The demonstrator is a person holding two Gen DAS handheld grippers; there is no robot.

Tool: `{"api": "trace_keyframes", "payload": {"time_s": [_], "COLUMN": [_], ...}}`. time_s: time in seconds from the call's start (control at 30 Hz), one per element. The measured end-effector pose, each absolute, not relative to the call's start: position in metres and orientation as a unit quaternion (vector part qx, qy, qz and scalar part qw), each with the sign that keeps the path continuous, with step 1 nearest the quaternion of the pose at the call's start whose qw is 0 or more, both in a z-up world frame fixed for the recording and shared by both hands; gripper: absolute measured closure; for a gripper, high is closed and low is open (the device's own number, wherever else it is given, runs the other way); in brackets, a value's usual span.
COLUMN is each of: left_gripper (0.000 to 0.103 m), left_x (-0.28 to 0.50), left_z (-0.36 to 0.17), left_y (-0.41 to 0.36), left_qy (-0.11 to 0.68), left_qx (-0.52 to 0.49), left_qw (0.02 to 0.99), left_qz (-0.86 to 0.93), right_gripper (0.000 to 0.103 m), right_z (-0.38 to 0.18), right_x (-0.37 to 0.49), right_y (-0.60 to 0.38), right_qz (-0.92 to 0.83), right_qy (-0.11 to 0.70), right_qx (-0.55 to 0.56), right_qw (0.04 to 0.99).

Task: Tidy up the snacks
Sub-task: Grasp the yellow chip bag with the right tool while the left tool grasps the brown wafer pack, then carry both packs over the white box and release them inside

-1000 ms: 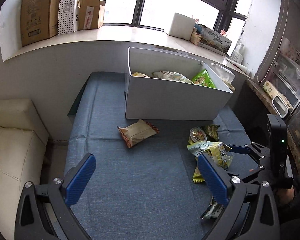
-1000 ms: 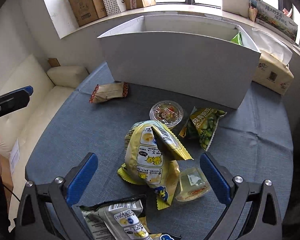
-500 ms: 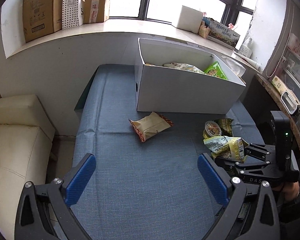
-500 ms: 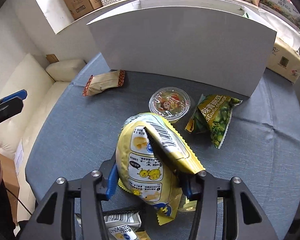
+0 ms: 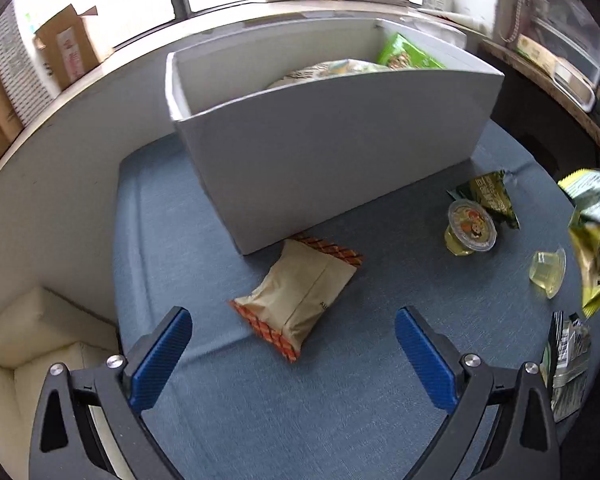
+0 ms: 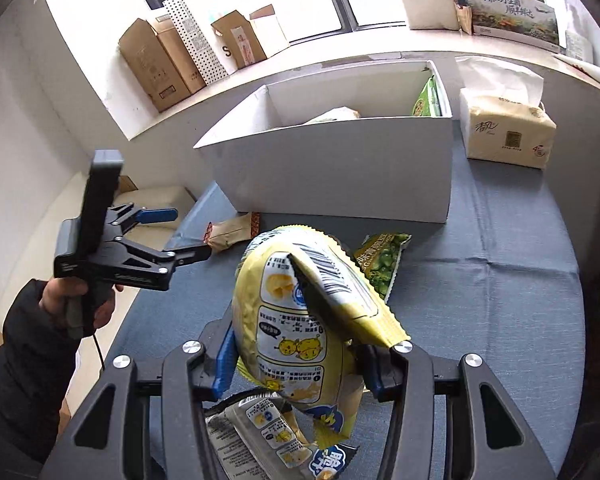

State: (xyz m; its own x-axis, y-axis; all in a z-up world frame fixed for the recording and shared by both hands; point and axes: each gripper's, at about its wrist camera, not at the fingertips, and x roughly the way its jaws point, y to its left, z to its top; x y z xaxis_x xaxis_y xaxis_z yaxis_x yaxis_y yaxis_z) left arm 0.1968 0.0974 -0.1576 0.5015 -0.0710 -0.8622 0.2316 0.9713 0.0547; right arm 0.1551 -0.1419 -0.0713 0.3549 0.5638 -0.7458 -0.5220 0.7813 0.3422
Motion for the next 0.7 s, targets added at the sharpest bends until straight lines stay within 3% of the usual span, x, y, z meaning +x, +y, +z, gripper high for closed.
{"api": "trace_keyframes", "payload": {"time_s": [0.27, 0.33, 0.47, 0.6, 0.7], "left_gripper": [0.001, 0.01, 0.047, 0.055, 0.056], "left_x": [0.23, 0.231, 0.228, 0.222, 0.207], "left_z": [-0.194, -0.194, -0.189, -0.184, -0.175], "left_y": [0.096, 0.102, 0.107, 0.108, 0.114], "left_qy": [0.512, 0.512, 0.507, 0.507, 0.498], "left_qx": [0.12, 0.095, 0.078, 0.066, 0.037], "left_qw": [0.841, 0.842, 0.846, 0.851, 0.859], "left_qz": [-0.124, -0.139, -0.145, -0.12, -0.116], "right_gripper": [0.049, 0.049, 0.049, 0.049, 0.049], "right_z": [-0.064, -0.064, -0.063, -0.064, -0.066], "right_x": [0.144, 0.144, 0.143, 0.143, 0.141], "right_y": [-0.171, -0.173, -0.176, -0.173, -0.171], "right_qz": [0.317, 0.316, 0.322, 0.328, 0.33], "right_qy": [0.45, 0.453, 0.446, 0.447, 0.448], "right_qx": [0.055, 0.057, 0.066, 0.067, 0.065], "right_qw": [0.833, 0.832, 0.833, 0.83, 0.828]}}
